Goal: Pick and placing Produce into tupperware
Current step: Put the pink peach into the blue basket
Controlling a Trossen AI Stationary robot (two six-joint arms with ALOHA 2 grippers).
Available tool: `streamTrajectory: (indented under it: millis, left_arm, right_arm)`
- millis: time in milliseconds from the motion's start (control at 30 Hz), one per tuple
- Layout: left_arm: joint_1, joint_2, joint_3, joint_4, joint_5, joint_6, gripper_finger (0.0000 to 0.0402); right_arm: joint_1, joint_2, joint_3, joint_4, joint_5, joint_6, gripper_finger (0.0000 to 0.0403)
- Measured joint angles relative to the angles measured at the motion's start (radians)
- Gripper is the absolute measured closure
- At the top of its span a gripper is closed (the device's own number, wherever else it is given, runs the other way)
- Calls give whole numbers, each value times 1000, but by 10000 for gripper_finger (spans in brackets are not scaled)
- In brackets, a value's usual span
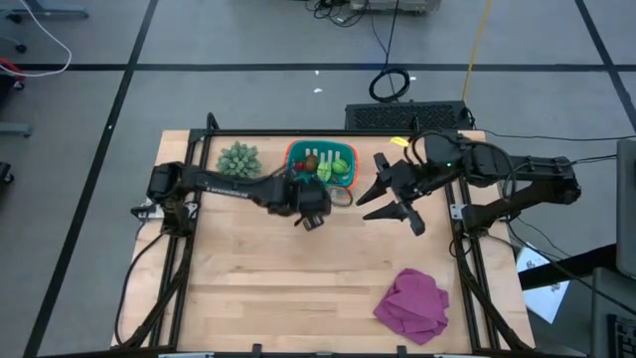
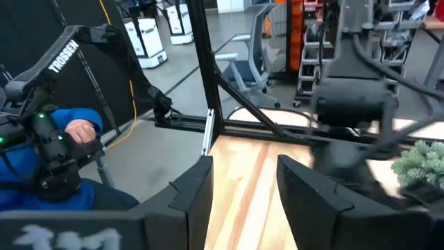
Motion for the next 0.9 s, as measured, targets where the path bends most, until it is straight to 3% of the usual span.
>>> streamTrajectory:
  millis: [267,667,900]
  left_arm:
    - [171,0,124,0,25,166,250]
    - [479,0,187,43,320,235,250]
    - [573,4,187,90,428,228,250]
  right_arm:
    - [0,-13,0,-4,0,3,252]
    - [0,-14,0,-56,0,-1,252]
    - [-5,-14,0,-54,0,-8,252]
